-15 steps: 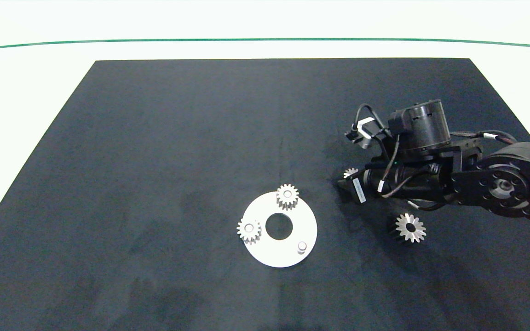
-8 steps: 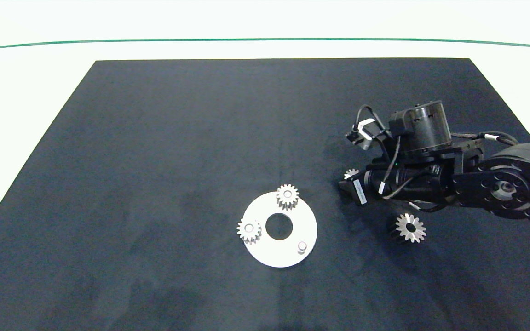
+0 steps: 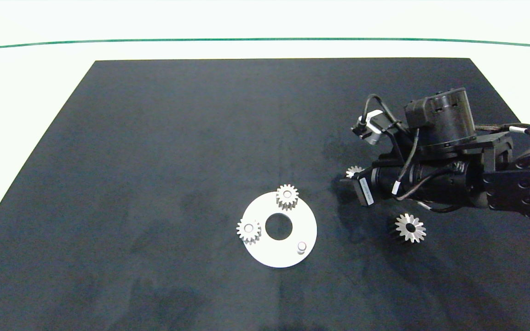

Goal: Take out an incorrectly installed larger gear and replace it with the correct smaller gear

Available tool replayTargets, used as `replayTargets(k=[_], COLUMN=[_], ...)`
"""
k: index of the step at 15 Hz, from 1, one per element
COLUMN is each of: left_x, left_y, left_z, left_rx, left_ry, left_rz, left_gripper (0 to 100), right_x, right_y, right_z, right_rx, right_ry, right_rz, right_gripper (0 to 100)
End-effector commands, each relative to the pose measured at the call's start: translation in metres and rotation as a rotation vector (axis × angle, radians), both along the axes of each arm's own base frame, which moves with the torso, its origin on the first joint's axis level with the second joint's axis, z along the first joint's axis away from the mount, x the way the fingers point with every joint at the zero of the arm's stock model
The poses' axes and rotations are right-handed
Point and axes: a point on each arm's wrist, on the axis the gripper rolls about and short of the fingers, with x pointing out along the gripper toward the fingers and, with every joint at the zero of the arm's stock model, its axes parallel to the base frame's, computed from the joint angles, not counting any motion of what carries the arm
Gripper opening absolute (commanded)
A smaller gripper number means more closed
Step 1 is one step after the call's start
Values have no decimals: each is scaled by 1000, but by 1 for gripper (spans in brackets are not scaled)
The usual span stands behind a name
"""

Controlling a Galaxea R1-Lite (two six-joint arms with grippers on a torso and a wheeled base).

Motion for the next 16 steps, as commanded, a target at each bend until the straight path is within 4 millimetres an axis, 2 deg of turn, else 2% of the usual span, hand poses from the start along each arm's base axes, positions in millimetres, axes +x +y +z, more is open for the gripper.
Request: replayTargets(k=[1, 6, 10, 16], left_x=[-1, -4, -4, -4], left_y=[0, 0, 0, 0], left_z=[0, 0, 0, 0], left_rx=[0, 0, 0, -1], left_ry=[-4, -6, -10, -9], left_rz=[2, 2, 0, 1], left_gripper=[16, 16, 16, 16], right_x=[-27, -61, -72, -87], right_y=[14, 43, 53, 61], right_z=[17, 21, 16, -8], right_rx=[18, -7, -35, -92], right_ry=[-23, -42, -11, 52], right_rz=[81, 173, 214, 274], right_gripper=[16, 16, 16, 16])
